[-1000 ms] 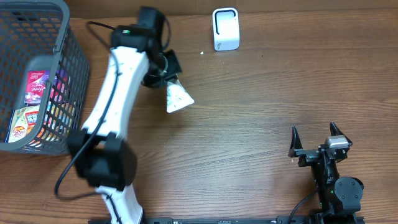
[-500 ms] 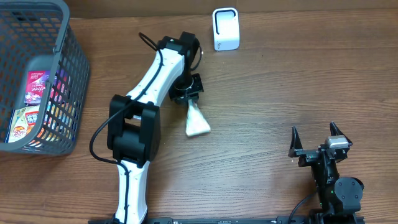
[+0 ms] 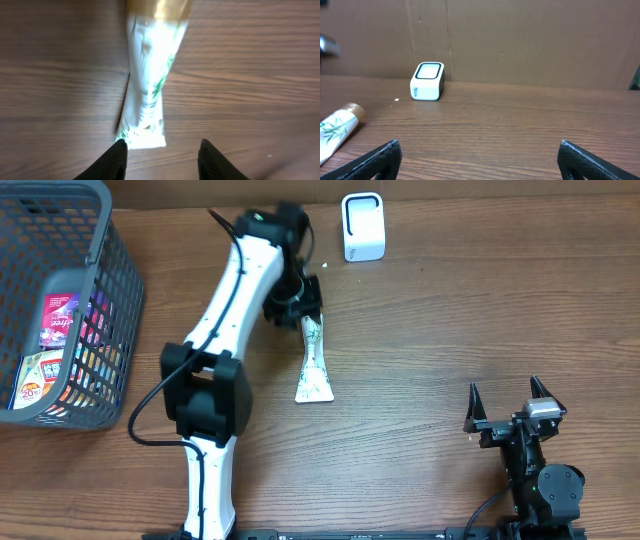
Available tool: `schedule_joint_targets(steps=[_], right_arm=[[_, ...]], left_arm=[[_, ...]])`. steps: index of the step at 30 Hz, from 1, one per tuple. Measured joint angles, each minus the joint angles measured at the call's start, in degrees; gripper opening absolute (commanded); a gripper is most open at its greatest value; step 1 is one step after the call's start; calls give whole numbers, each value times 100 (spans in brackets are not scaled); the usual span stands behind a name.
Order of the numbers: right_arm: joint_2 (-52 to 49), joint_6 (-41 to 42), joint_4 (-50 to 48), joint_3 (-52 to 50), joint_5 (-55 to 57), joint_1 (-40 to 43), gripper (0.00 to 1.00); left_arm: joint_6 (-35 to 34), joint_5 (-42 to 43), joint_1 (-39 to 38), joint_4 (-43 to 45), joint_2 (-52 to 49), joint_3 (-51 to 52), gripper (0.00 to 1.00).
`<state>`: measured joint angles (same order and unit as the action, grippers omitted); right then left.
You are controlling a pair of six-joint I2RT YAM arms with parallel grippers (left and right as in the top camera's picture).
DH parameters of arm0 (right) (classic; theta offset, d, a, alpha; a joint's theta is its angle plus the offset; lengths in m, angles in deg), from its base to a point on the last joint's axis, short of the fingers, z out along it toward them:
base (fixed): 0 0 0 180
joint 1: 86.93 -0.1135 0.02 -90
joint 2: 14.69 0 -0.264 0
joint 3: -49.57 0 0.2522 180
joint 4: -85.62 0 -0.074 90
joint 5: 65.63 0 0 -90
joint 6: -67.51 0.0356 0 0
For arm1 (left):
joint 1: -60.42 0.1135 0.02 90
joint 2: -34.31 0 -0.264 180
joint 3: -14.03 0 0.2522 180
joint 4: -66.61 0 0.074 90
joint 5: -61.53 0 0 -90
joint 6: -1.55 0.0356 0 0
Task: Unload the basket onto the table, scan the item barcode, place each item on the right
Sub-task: 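Lift the bottle out and place it on the table center, then move the left gripper back into the grey basket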
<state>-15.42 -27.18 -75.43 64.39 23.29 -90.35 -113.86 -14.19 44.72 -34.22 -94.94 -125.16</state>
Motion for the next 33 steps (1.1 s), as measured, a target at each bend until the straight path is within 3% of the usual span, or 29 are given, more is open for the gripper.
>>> schedule_joint_targets(steps=[6, 9, 14, 23, 29, 33], right_arm=[[0, -2, 0, 0, 0, 0, 100], [0, -4, -2, 0, 0, 0, 100], [0, -2, -2, 0, 0, 0, 100], [0, -2, -2, 0, -2, 0, 100], [0, -2, -2, 0, 0, 0, 100], [0, 0, -4, 0, 0, 0, 100]], left_arm=[[280, 11, 352, -892, 2, -1912, 52], [424, 46, 551, -933, 52, -2627, 57], [623, 79, 964, -946, 372, -2970, 88], [763, -111, 2638, -949, 1539, -3003, 88], [522, -302, 4266, -949, 1843, -3073, 98], [251, -374, 5117, -953, 1725, -3062, 100]])
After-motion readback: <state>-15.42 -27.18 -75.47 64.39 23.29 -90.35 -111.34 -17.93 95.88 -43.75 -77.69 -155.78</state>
